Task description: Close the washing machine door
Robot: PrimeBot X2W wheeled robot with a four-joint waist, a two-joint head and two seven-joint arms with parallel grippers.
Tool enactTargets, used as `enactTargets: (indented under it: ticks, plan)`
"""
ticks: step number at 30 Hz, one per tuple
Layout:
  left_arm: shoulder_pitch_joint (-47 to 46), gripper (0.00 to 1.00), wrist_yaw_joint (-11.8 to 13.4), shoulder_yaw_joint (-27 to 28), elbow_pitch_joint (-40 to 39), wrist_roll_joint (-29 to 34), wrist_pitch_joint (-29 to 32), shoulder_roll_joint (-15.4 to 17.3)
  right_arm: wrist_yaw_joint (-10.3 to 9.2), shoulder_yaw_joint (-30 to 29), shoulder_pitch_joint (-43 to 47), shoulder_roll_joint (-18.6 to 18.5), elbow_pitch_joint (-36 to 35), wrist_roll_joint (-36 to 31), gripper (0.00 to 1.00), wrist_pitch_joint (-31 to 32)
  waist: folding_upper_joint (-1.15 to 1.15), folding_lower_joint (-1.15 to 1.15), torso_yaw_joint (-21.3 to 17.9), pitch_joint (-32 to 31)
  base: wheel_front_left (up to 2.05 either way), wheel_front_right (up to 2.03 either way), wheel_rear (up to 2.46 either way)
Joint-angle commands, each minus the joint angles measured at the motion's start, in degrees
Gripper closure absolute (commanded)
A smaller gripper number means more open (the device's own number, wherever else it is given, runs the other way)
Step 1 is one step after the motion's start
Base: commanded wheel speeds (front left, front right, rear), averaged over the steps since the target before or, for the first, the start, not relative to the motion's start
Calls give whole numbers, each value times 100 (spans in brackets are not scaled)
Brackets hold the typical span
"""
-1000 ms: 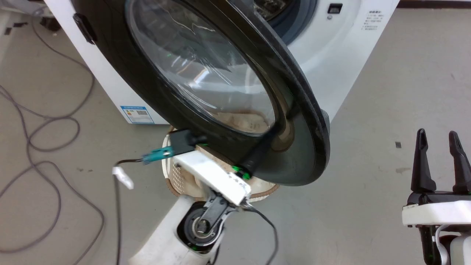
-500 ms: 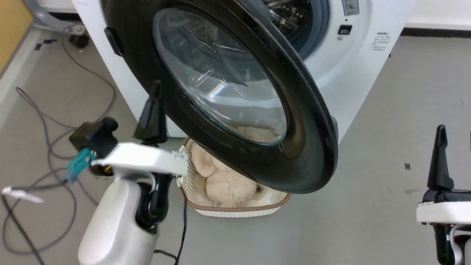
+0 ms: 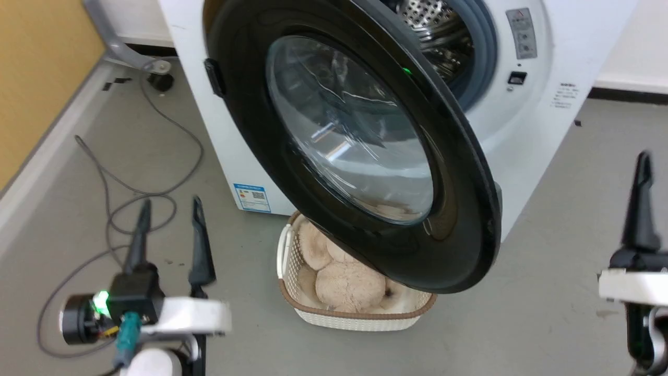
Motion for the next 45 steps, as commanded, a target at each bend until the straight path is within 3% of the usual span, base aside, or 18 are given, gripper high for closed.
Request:
enactTargets:
  ticks: [1,8,15,21,28,34,38,45]
  plan:
    - [86,0,-38,-6,-4,36,-23,8,5,17,-143,12,-63,-17,100,-22,0,0,48,-45,0,0,0]
    - [450,0,-212,-3,117,59,-23,-86,5,443,-574,12,-729,469,100,-22,0,0,164,-119,0,0,0]
    - [515,0,-255,60,100,137,-24,-174,5,1606,-846,-10,-1796,1353,100,-22,0,0,192,-102,0,0,0]
    - [537,0,-238,133,26,197,-24,-234,5,2923,-841,-649,-1986,1659,100,-22,0,0,188,-90,0,0,0]
    - [553,0,-267,179,-18,229,-24,-284,5,4447,-775,-1651,-1477,1303,100,-22,0,0,167,-38,0,0,0]
    - [525,0,-277,197,-32,252,-24,-321,5,5225,-684,-2112,-737,1063,100,-22,0,0,114,77,0,0,0]
    - [485,0,-285,203,-40,267,-24,-340,5,5329,-615,-2233,-202,951,100,-22,0,0,59,183,0,0,0]
    - [361,0,-285,158,-67,286,-24,-372,5,4948,-508,-2229,561,1047,100,-22,0,0,-25,398,0,0,0]
